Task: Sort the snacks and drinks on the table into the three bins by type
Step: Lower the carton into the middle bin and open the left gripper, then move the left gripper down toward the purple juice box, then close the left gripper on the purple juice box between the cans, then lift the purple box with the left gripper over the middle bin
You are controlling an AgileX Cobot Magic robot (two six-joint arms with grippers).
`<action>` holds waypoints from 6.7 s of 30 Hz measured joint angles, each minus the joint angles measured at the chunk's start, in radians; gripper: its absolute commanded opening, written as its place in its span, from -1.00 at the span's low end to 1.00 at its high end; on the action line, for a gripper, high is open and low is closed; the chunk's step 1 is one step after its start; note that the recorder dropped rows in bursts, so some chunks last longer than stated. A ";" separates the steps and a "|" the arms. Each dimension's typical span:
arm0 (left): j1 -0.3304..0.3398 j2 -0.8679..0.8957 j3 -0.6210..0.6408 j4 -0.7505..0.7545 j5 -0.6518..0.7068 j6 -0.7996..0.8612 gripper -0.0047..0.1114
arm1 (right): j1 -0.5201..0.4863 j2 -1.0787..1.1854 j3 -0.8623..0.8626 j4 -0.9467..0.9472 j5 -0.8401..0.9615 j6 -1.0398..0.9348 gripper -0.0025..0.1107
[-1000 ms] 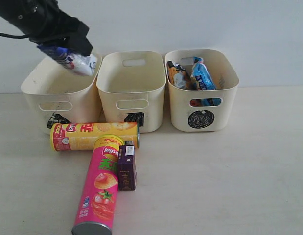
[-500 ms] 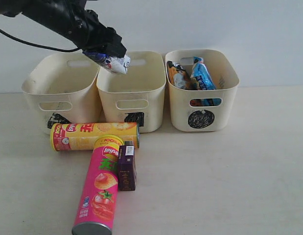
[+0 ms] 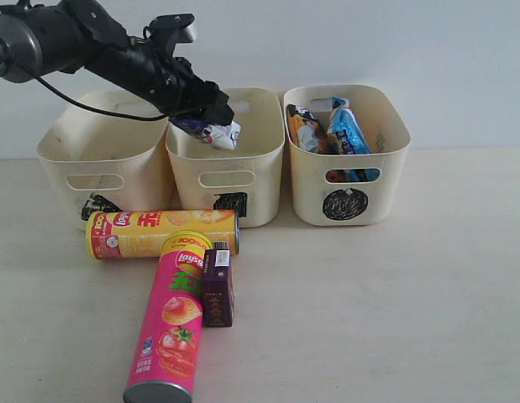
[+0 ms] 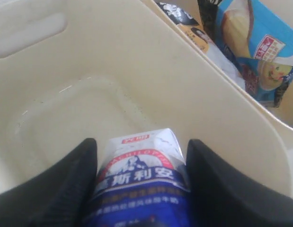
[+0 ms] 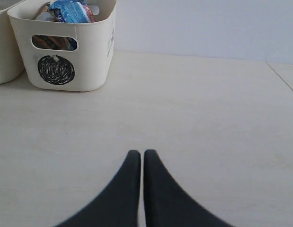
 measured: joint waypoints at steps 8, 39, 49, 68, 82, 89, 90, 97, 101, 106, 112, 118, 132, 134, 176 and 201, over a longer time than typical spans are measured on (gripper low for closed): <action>0.000 0.032 -0.004 -0.002 -0.002 0.000 -0.55 | 0.000 0.000 0.000 0.000 0.000 0.000 -0.96; -0.019 -0.188 -0.016 0.128 0.138 -0.017 -0.55 | 0.000 0.000 0.000 0.000 0.000 0.000 -0.96; -0.019 -0.245 -0.010 0.247 0.384 -0.108 -0.84 | 0.000 0.000 0.000 0.000 0.000 0.000 -0.96; -0.025 -0.376 0.418 0.175 0.417 0.025 -0.84 | 0.000 0.000 0.000 0.000 0.000 0.000 -0.96; -0.182 -0.365 0.446 0.245 0.424 -0.160 0.84 | 0.000 0.000 0.000 0.000 0.001 0.000 -0.96; -0.231 -0.303 0.446 0.473 0.379 -0.434 0.55 | 0.000 0.000 0.000 0.000 0.001 0.000 -0.96; -0.234 -0.295 0.446 0.482 0.368 -0.453 0.56 | 0.000 0.000 0.000 0.000 0.001 0.000 -0.96; -0.268 -0.248 0.446 0.475 0.310 -0.544 0.56 | 0.000 0.000 0.000 0.000 0.001 0.000 -0.96; -0.294 -0.215 0.446 0.550 0.278 -0.645 0.56 | 0.000 0.000 0.000 0.000 0.001 0.000 -0.96; -0.317 -0.189 0.446 0.599 0.251 -0.710 0.55 | 0.000 0.000 0.000 0.000 0.001 0.000 -0.96; -0.319 -0.187 0.446 0.601 0.239 -0.722 0.44 | 0.000 0.000 0.000 0.000 0.001 0.000 -0.96; -0.319 -0.187 0.442 0.601 0.239 -0.726 0.44 | 0.000 0.000 0.000 0.000 0.001 0.000 -0.96; -0.319 -0.181 0.386 0.576 0.332 -0.726 0.44 | 0.000 0.000 0.000 0.000 0.001 0.000 -0.96; -0.319 -0.181 0.386 0.566 0.334 -0.726 0.44 | 0.000 0.000 0.000 0.000 0.001 0.000 -0.96; -0.369 -0.093 0.386 0.553 0.346 -0.726 0.29 | 0.000 0.000 0.000 0.000 0.001 0.000 -0.96; -0.369 -0.112 0.279 0.289 0.406 -0.503 -0.84 | 0.000 0.000 0.000 0.000 0.001 0.000 -0.96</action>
